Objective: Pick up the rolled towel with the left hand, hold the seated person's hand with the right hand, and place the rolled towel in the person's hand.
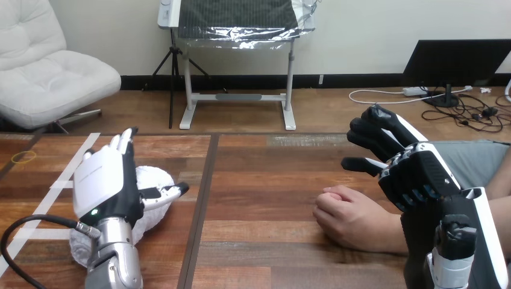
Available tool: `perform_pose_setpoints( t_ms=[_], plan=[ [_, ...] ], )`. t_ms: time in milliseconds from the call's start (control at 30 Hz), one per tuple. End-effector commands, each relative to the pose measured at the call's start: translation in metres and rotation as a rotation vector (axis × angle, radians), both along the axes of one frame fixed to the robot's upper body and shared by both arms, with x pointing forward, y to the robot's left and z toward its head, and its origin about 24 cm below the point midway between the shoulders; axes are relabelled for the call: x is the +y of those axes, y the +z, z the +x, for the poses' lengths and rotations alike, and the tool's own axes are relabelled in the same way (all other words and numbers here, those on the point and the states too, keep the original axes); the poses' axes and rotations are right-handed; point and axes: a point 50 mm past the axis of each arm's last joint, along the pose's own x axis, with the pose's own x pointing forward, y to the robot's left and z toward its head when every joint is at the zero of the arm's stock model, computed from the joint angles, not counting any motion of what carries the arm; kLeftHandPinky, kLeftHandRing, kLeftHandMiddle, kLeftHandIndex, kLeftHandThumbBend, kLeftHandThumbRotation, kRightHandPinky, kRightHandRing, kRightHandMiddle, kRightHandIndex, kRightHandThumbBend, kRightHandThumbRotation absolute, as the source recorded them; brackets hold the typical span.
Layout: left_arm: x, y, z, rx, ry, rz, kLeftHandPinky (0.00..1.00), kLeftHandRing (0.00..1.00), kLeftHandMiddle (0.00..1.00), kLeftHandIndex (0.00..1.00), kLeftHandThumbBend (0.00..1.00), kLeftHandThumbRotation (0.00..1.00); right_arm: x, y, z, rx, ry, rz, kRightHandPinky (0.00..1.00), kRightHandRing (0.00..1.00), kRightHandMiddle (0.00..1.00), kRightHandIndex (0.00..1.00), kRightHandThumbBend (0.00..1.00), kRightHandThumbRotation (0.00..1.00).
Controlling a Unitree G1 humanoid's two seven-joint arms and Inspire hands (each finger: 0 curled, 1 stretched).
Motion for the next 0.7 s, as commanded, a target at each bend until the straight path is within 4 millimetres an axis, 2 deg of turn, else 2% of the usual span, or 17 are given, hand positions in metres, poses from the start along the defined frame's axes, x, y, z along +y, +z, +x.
perform_pose_setpoints(
  t_ms=[0, 667],
  plan=[
    [-0.0029, 0.0246, 0.0204, -0.078, -0.010, 0.070, 1.00, 0.92, 0.93, 0.92, 0.95, 0.37, 0.0010, 0.0080, 0.0029, -0.063, -0.002, 0.025, 0.72, 0.83, 0.83, 0.85, 0.88, 1.00],
    [-0.0015, 0.0196, 0.0256, 0.015, 0.058, 0.122, 0.98, 0.92, 0.93, 0.94, 0.94, 0.37, 0.0008, 0.0094, 0.0039, -0.071, 0.003, 0.021, 0.71, 0.83, 0.83, 0.85, 0.91, 1.00]
  ],
)
